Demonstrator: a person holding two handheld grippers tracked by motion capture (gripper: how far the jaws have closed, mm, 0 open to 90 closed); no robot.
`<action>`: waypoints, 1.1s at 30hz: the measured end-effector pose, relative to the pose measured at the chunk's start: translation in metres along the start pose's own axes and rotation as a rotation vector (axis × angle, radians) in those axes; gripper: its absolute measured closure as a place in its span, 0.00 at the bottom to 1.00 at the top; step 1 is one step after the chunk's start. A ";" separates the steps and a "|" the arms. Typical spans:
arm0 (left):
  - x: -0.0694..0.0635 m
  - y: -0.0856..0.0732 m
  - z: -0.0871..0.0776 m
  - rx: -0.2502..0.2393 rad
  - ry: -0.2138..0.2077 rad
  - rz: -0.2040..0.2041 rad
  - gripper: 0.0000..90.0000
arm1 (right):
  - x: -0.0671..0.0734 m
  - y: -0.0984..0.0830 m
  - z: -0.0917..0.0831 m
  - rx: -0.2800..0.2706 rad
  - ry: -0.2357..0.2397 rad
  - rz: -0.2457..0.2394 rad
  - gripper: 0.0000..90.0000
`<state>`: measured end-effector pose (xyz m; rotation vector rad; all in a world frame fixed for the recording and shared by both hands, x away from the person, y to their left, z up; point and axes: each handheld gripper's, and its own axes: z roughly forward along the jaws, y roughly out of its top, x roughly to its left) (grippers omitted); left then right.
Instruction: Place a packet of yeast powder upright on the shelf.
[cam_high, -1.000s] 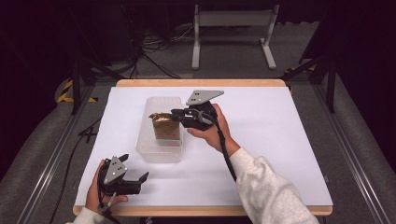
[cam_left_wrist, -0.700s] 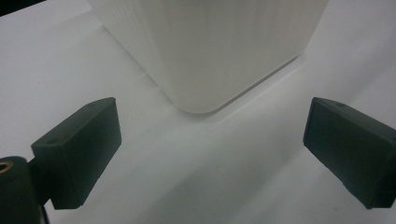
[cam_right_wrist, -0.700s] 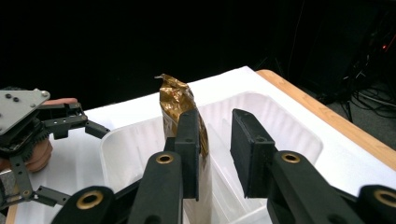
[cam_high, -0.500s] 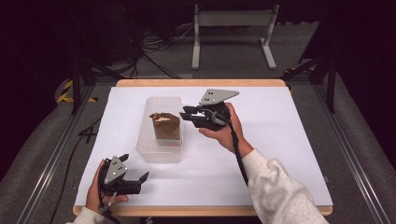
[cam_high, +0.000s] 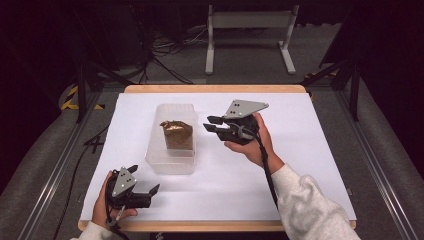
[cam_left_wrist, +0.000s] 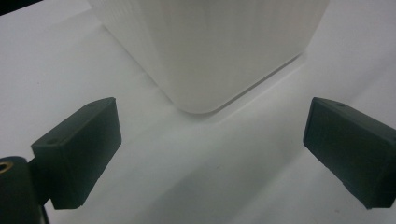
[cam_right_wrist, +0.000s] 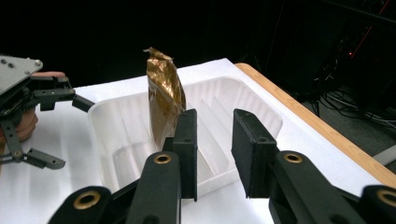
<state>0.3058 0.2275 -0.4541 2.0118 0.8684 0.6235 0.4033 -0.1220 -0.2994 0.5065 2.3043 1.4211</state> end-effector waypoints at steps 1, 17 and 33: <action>0.000 0.000 0.000 0.001 -0.001 0.003 0.06 | 0.000 0.000 -0.002 0.001 -0.007 -0.007 0.79; 0.000 0.000 0.000 0.002 0.000 0.005 0.06 | 0.003 -0.015 -0.028 0.053 -0.051 -0.066 0.77; -0.001 0.001 0.001 0.007 0.005 0.009 0.06 | -0.004 -0.038 -0.054 0.094 -0.100 -0.073 0.70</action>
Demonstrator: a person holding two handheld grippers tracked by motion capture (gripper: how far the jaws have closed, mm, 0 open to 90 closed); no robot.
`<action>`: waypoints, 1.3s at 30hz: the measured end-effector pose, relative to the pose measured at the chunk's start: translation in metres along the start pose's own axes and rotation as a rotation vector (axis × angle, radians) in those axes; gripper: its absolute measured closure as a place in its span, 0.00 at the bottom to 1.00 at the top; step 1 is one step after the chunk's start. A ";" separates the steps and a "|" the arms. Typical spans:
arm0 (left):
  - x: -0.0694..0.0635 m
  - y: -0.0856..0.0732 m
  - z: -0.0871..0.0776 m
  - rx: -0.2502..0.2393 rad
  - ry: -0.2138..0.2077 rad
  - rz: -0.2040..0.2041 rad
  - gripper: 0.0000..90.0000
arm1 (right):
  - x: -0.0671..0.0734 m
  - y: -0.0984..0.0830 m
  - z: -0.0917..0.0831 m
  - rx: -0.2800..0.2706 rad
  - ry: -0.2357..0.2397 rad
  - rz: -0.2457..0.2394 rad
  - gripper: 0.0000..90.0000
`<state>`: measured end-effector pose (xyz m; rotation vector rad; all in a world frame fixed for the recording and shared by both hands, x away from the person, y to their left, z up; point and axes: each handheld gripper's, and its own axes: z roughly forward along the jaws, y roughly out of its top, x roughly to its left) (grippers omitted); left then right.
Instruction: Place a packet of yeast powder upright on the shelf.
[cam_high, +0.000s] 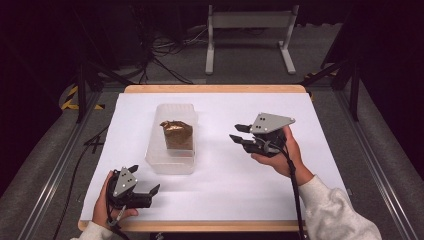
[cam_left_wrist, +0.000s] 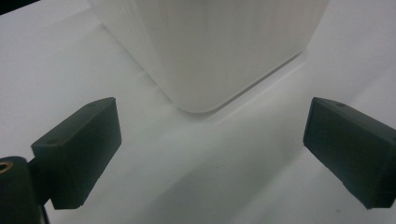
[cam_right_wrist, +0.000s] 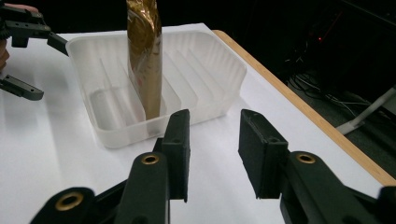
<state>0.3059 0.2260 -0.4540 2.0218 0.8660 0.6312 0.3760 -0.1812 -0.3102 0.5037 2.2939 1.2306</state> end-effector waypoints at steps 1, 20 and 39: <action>0.000 0.000 0.000 0.001 -0.001 0.002 0.06 | 0.000 -0.002 -0.001 0.002 -0.001 0.000 0.70; 0.000 0.000 0.000 0.006 0.002 0.004 0.06 | -0.006 -0.046 -0.028 0.058 -0.088 0.004 0.47; -0.001 0.001 0.002 0.010 0.001 0.001 0.06 | -0.015 -0.101 -0.054 0.035 -0.186 0.091 0.24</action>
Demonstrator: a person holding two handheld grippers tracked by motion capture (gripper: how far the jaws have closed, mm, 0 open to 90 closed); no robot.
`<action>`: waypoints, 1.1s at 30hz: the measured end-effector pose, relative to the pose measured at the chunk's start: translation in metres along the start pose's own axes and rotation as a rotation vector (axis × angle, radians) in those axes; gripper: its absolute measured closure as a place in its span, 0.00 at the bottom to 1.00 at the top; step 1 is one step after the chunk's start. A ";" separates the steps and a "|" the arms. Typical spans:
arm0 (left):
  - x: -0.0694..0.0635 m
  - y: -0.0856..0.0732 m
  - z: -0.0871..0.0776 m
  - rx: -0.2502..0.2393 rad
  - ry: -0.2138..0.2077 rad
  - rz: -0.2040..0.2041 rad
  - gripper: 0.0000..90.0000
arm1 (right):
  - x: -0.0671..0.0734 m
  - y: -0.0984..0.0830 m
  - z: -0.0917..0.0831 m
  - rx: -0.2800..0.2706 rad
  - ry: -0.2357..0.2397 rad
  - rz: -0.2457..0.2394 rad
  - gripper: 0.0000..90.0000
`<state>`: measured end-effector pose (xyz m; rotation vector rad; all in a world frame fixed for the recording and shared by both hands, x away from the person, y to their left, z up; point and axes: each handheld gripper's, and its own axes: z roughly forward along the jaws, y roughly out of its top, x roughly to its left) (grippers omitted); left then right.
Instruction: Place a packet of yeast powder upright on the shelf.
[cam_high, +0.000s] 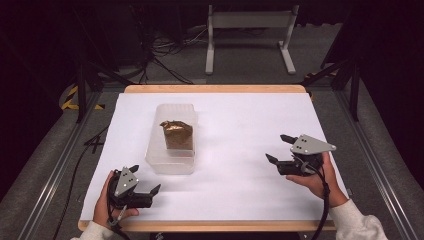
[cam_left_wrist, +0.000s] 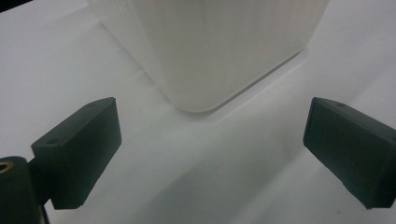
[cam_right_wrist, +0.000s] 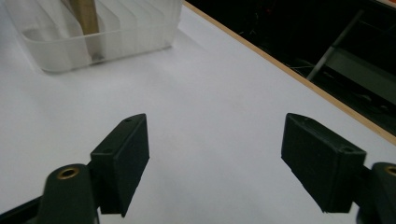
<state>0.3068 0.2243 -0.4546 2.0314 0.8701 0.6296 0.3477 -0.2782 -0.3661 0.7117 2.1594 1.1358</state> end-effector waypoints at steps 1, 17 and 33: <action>0.000 0.000 0.000 0.000 0.000 0.000 0.06 | -0.002 -0.004 -0.001 -0.003 -0.007 0.012 0.23; 0.000 0.000 -0.001 -0.006 0.002 0.001 0.06 | -0.025 -0.064 -0.029 -0.019 -0.091 0.112 0.18; 0.001 0.001 -0.002 -0.017 0.011 -0.003 0.06 | -0.028 -0.108 -0.055 -0.022 -0.158 0.213 0.15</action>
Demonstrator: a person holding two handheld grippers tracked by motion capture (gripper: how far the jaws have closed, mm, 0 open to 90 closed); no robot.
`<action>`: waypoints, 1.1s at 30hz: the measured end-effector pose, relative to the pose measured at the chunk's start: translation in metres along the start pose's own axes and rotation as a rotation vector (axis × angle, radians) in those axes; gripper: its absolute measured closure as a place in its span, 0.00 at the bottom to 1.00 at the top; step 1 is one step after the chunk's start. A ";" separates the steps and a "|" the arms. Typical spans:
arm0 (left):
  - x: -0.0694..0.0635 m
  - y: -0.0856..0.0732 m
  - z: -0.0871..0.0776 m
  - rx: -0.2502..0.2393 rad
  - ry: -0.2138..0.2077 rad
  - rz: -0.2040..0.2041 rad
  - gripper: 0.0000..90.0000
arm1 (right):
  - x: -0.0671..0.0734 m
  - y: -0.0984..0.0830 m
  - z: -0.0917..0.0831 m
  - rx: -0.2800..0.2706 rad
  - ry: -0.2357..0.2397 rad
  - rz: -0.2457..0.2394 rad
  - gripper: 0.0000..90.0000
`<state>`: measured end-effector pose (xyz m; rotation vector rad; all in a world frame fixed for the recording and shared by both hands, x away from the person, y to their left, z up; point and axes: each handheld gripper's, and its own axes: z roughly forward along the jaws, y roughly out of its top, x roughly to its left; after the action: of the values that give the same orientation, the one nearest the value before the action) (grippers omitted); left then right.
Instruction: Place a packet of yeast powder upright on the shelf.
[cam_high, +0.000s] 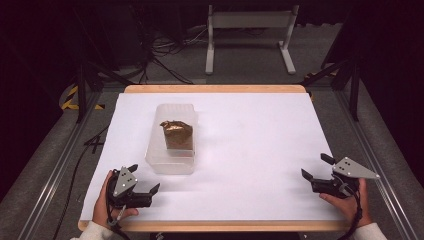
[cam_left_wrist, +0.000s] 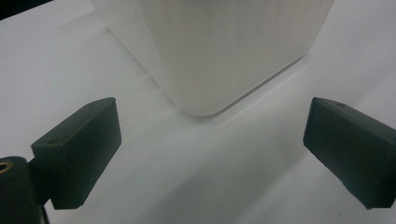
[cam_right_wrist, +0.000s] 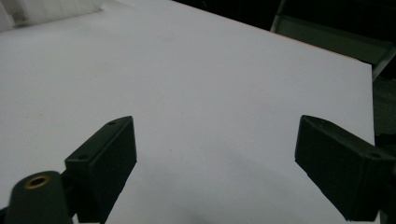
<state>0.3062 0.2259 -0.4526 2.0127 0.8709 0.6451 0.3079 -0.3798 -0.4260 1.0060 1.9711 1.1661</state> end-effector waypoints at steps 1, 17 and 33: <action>0.000 0.000 0.000 -0.001 -0.001 -0.001 0.06 | 0.000 -0.002 -0.001 0.004 -0.001 0.010 0.14; 0.002 0.001 0.000 -0.011 -0.003 -0.028 0.06 | 0.000 -0.008 -0.005 0.000 -0.024 0.012 0.13; 0.002 0.001 0.000 -0.016 0.001 -0.025 0.06 | 0.000 -0.007 -0.006 -0.010 -0.030 0.012 0.13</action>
<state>0.3085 0.2270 -0.4514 1.9846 0.8878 0.6372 0.3007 -0.3846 -0.4296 1.0263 1.9364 1.1598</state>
